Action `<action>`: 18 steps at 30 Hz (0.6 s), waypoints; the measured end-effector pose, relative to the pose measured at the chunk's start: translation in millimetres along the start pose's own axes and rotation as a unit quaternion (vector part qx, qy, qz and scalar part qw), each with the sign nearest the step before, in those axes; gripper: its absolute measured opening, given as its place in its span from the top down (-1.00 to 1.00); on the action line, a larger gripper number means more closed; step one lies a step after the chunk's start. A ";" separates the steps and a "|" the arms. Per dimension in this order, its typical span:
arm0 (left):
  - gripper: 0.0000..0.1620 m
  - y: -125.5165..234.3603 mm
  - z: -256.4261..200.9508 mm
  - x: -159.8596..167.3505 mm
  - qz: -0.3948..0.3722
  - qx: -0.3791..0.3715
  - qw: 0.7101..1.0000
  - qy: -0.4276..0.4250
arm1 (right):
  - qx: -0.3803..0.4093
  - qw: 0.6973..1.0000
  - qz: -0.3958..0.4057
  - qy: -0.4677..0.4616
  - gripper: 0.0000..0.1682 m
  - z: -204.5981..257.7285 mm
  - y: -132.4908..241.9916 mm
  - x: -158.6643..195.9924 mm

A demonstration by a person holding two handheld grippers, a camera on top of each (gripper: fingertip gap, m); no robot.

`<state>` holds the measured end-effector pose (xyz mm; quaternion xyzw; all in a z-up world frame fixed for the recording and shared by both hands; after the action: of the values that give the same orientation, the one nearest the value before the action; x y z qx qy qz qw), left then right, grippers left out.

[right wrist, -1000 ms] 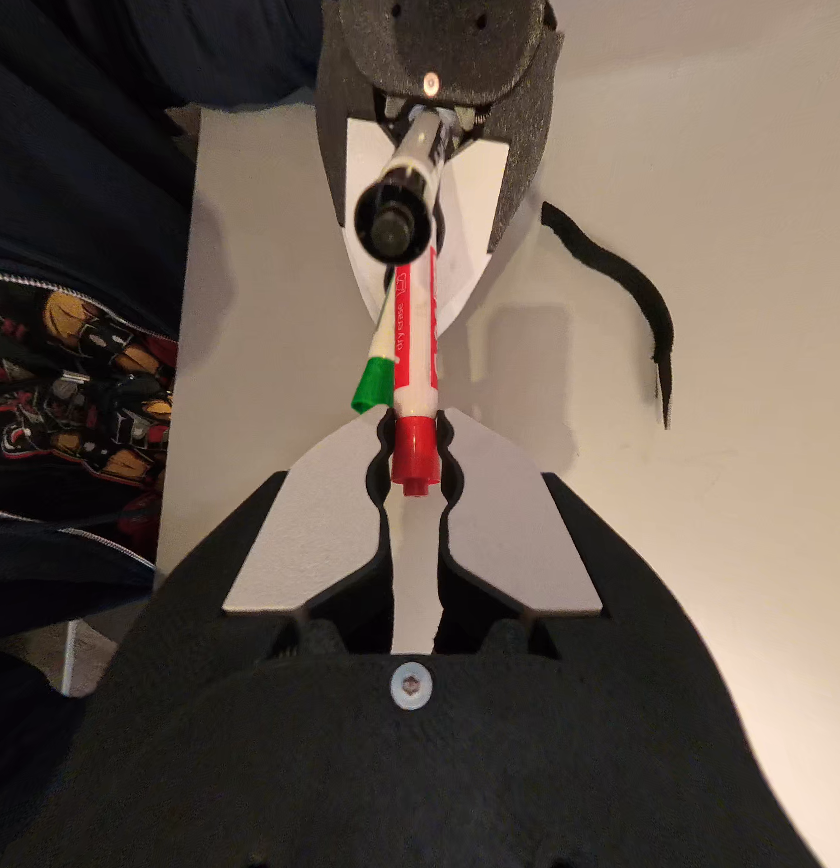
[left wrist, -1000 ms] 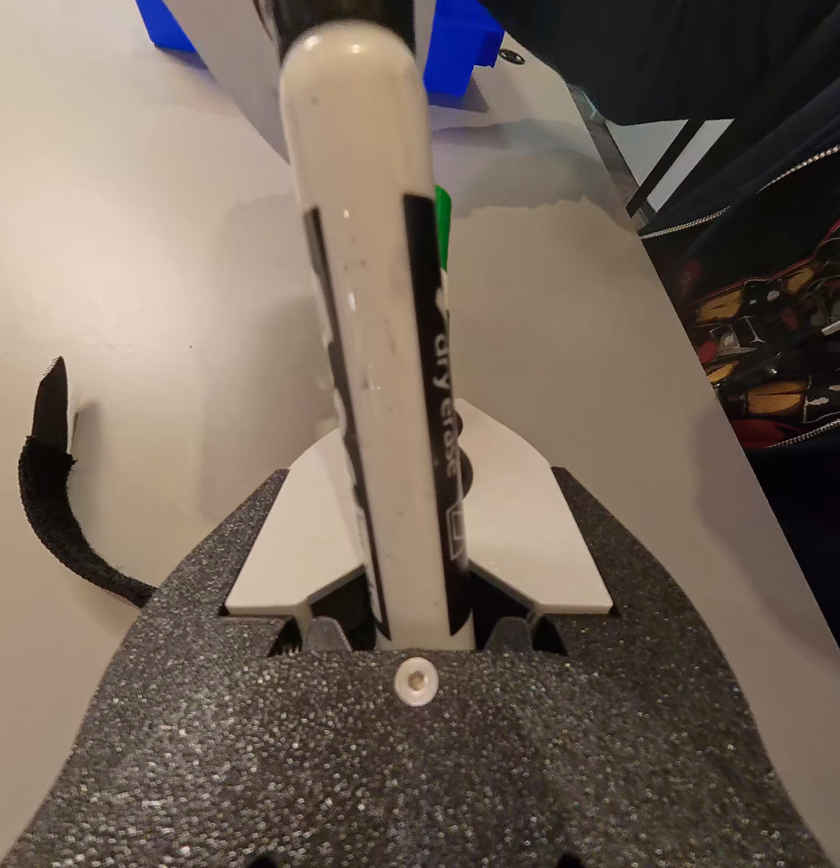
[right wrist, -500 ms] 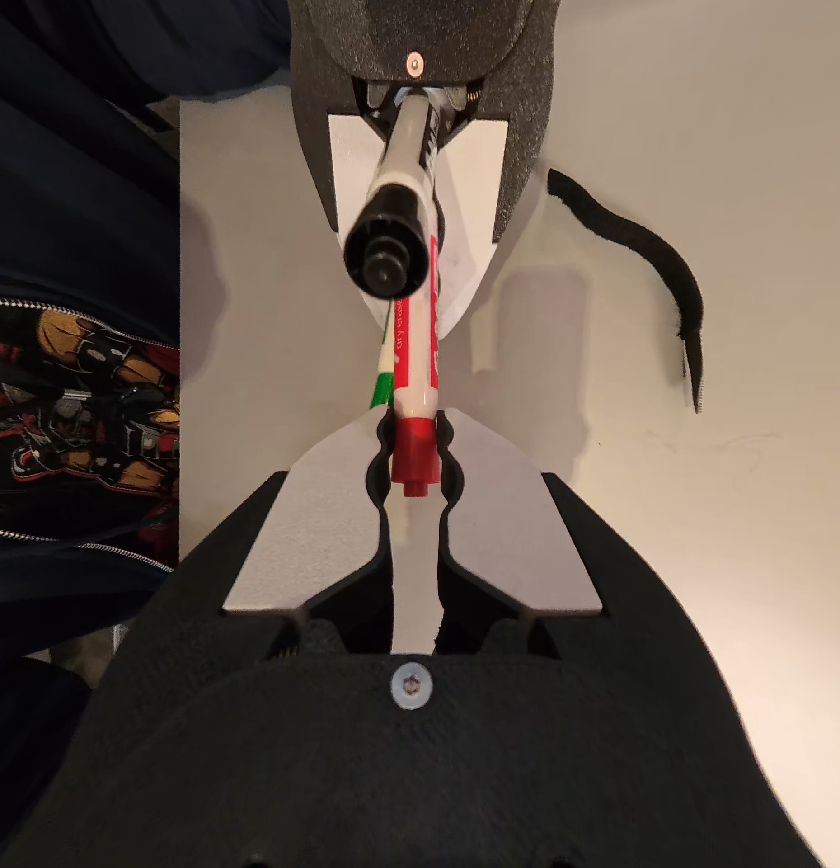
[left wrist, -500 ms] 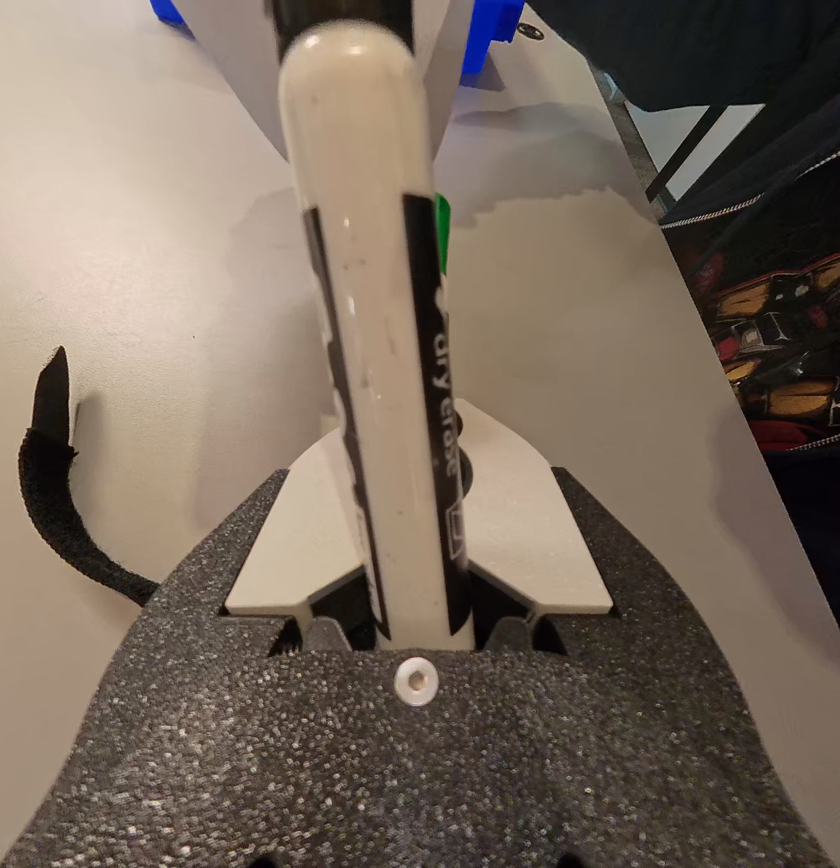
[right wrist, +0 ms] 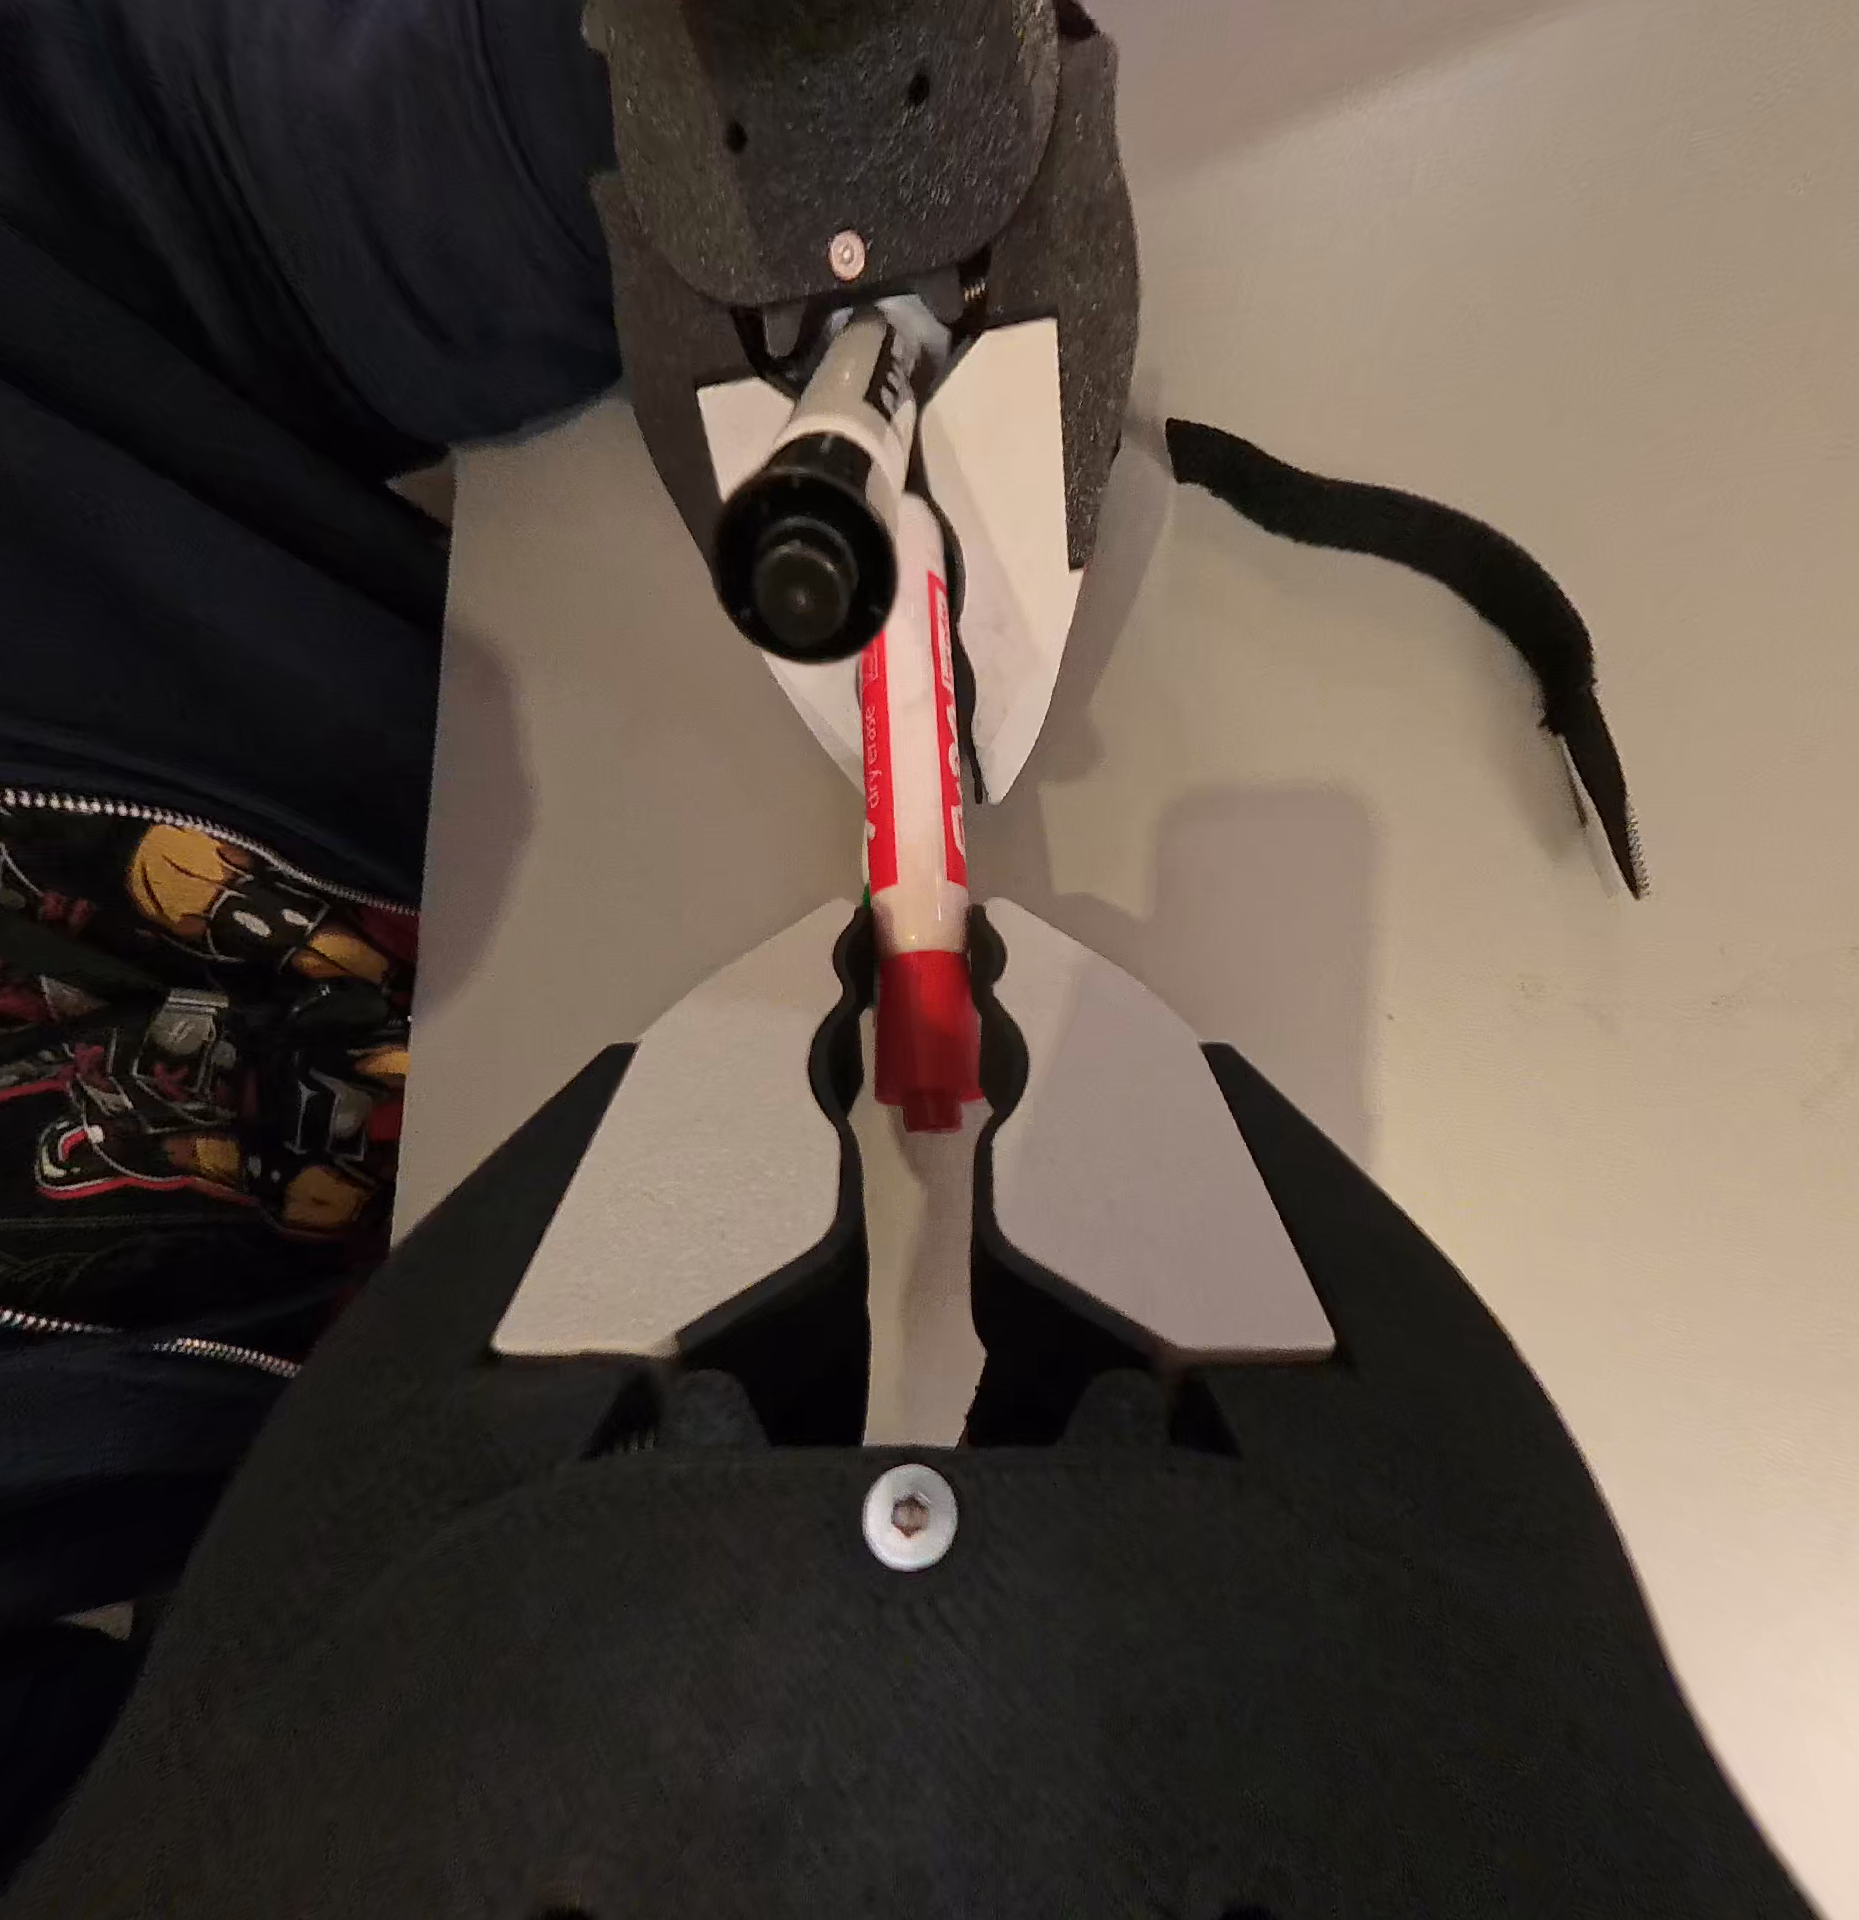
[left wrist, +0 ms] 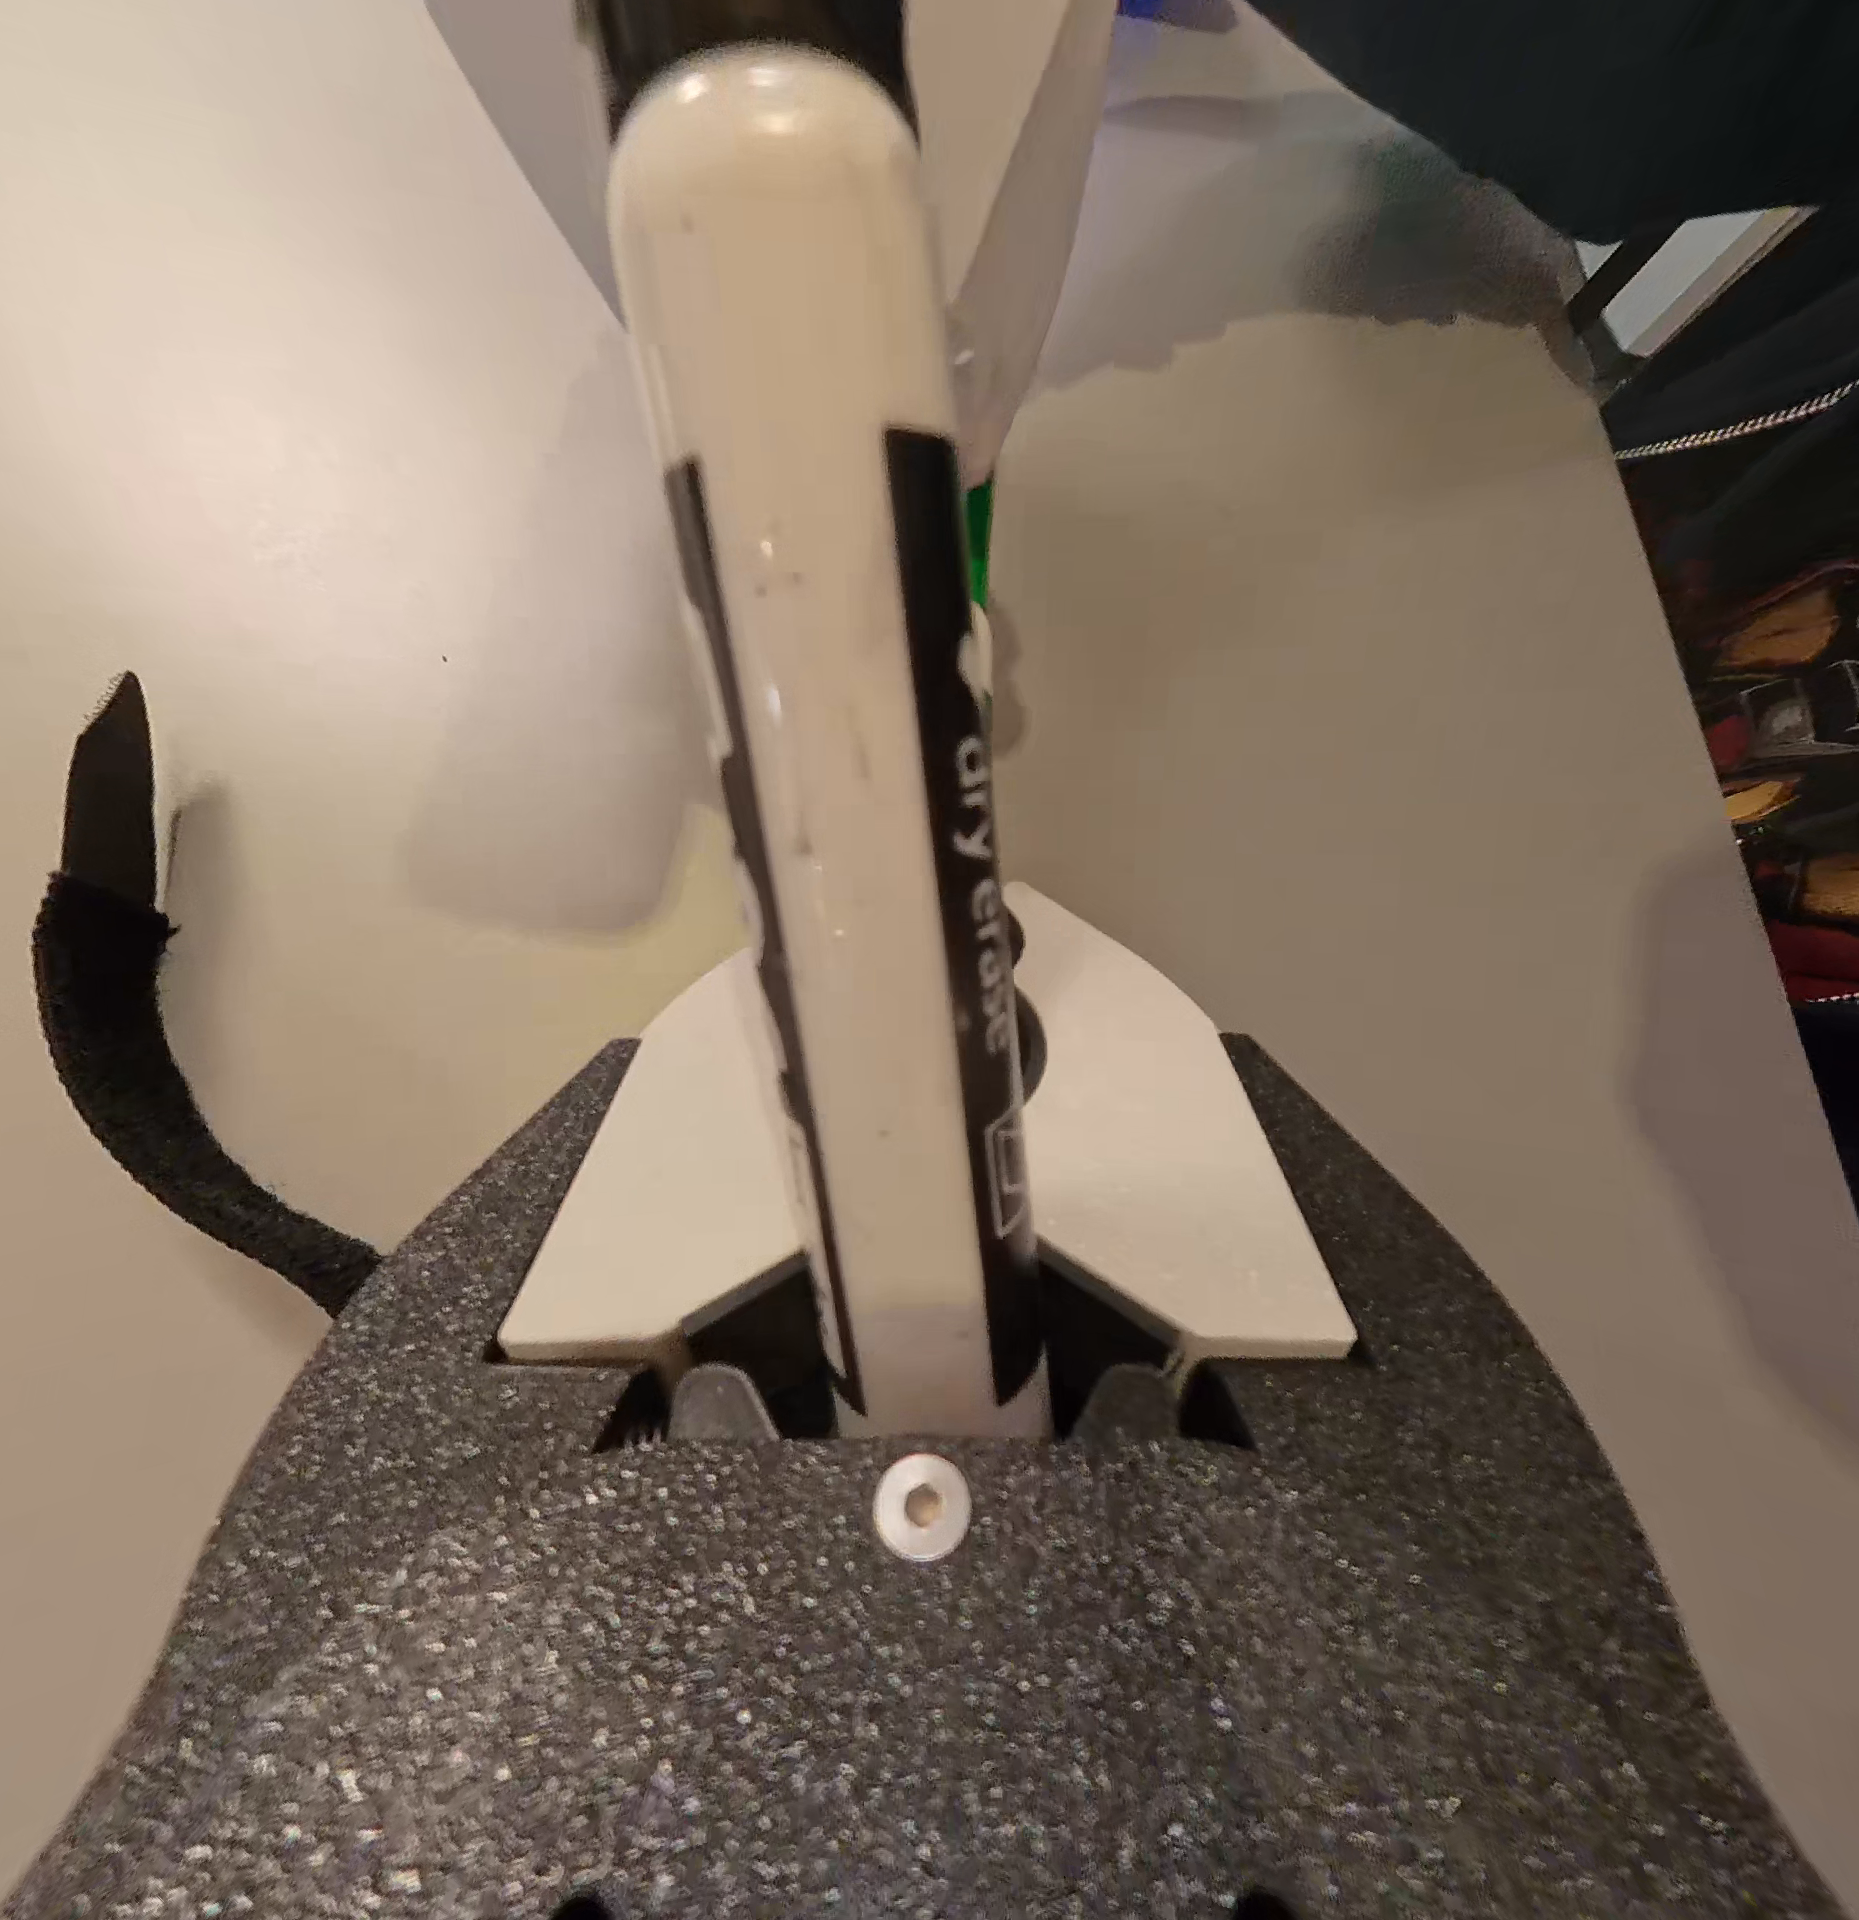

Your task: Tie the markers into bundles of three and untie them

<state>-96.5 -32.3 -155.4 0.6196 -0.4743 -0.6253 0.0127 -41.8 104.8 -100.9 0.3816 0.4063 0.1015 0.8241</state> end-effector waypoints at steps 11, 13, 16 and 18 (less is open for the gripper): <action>0.75 2.4 -1.1 -2.9 -0.021 0.003 1.000 -0.013 | -0.012 0.981 -0.185 0.049 0.58 3.8 17.6 2.6; 0.75 3.5 -1.2 -3.7 -0.027 0.002 1.000 -0.014 | 0.014 0.971 -0.232 0.056 0.47 5.7 24.2 9.6; 0.75 3.8 -1.0 -5.3 -0.036 -0.001 0.999 -0.013 | 0.057 0.953 -0.293 0.054 0.38 11.2 23.5 29.0; 0.75 3.3 -1.9 -6.7 -0.040 0.001 0.999 -0.013 | 0.087 0.943 -0.314 0.065 0.37 17.9 17.4 41.8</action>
<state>-95.3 -31.2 -147.8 0.6295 -0.4501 -0.6330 -0.0195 1.2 127.0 -106.4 0.2970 0.5655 -0.1733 0.7496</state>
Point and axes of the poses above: each gripper's, where its closed fingertips meet, y back along the fingers, x out of its underside, z = x × y across the jaws, the point moved 8 cm from there along y, back along the fingers, and after that the axes turned 2 degrees about x, right-handed, at the moved point
